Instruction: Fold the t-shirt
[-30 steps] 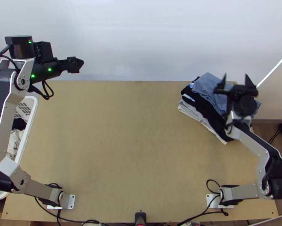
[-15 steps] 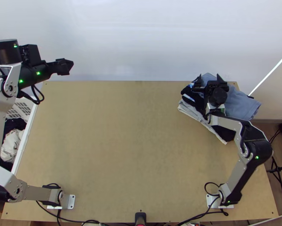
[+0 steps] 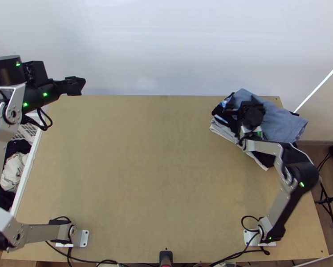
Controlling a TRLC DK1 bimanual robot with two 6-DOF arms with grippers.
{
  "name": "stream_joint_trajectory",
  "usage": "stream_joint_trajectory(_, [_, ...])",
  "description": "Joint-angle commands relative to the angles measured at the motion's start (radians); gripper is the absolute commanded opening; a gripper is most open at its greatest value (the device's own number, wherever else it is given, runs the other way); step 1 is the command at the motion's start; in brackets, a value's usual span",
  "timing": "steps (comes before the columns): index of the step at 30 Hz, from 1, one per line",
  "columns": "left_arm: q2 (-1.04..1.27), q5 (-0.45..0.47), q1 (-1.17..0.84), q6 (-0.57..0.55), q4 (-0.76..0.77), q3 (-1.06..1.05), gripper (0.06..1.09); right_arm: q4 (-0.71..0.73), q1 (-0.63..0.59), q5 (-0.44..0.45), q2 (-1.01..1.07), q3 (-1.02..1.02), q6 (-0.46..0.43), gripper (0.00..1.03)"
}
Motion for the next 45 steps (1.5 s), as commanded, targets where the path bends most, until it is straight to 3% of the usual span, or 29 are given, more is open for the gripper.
stream_joint_trajectory(1, [-0.143,-0.09,-0.002,0.056,0.263,-0.136,1.04,0.005,0.026,0.008,-0.395,-0.022,-0.151,0.99])
stream_joint_trajectory(3, [-0.21,-0.165,-0.011,0.064,0.381,-0.188,1.04,0.002,0.032,0.007,-0.566,-0.014,-0.192,0.99])
stream_joint_trajectory(6, [-0.347,-0.264,-0.016,0.062,0.564,-0.315,1.04,-0.003,0.031,-0.01,-0.811,-0.019,-0.177,0.99])
stream_joint_trajectory(10, [-0.538,-0.379,-0.02,0.127,0.805,-0.548,1.04,-0.02,0.034,-0.097,-1.099,-0.1,-0.16,0.99])
stream_joint_trajectory(12, [-0.617,-0.438,-0.022,0.168,0.9,-0.653,1.04,-0.023,0.038,-0.189,-1.228,-0.169,-0.159,0.99])
stream_joint_trajectory(16, [-0.767,-0.468,-0.023,0.273,1.133,-0.913,1.04,-0.049,0.114,-0.251,-1.435,-0.292,-0.165,0.99])
stream_joint_trajectory(17, [-0.796,-0.466,-0.026,0.293,1.187,-0.972,1.04,-0.071,0.141,-0.263,-1.472,-0.318,-0.206,0.99])
stream_joint_trajectory(21, [-0.871,-0.468,-0.042,0.294,1.265,-1.133,1.04,-0.152,0.215,-0.286,-1.592,-0.407,-0.269,0.99])
stream_joint_trajectory(25, [-0.905,-0.471,-0.071,0.309,1.346,-1.289,1.04,-0.144,0.227,-0.288,-1.682,-0.599,-0.272,0.99])
stream_joint_trajectory(27, [-0.92,-0.471,-0.091,0.329,1.401,-1.369,1.04,-0.104,0.249,-0.334,-1.738,-0.723,-0.274,0.99])
stream_joint_trajectory(31, [-1.003,-0.471,-0.101,0.323,1.417,-1.501,1.04,-0.098,0.304,-0.383,-1.949,-0.973,-0.278,0.99])
stream_joint_trajectory(36, [-1.124,-0.46,-0.117,0.308,1.414,-1.624,1.04,-0.147,0.31,-0.383,-1.945,-1.002,-0.235,0.99])
stream_joint_trajectory(39, [-1.207,-0.438,-0.12,0.3,1.404,-1.703,1.04,-0.321,0.305,-0.375,-1.945,-1.002,-0.215,0.99])
stream_joint_trajectory(41, [-1.278,-0.406,-0.118,0.291,1.372,-1.751,1.04,-0.448,0.299,-0.351,-1.945,-1.0,-0.129,0.99])
stream_joint_trajectory(45, [-1.417,-0.36,-0.12,0.245,1.174,-1.817,1.04,-0.726,0.292,-0.337,-1.945,-1.0,-0.024,0.99])
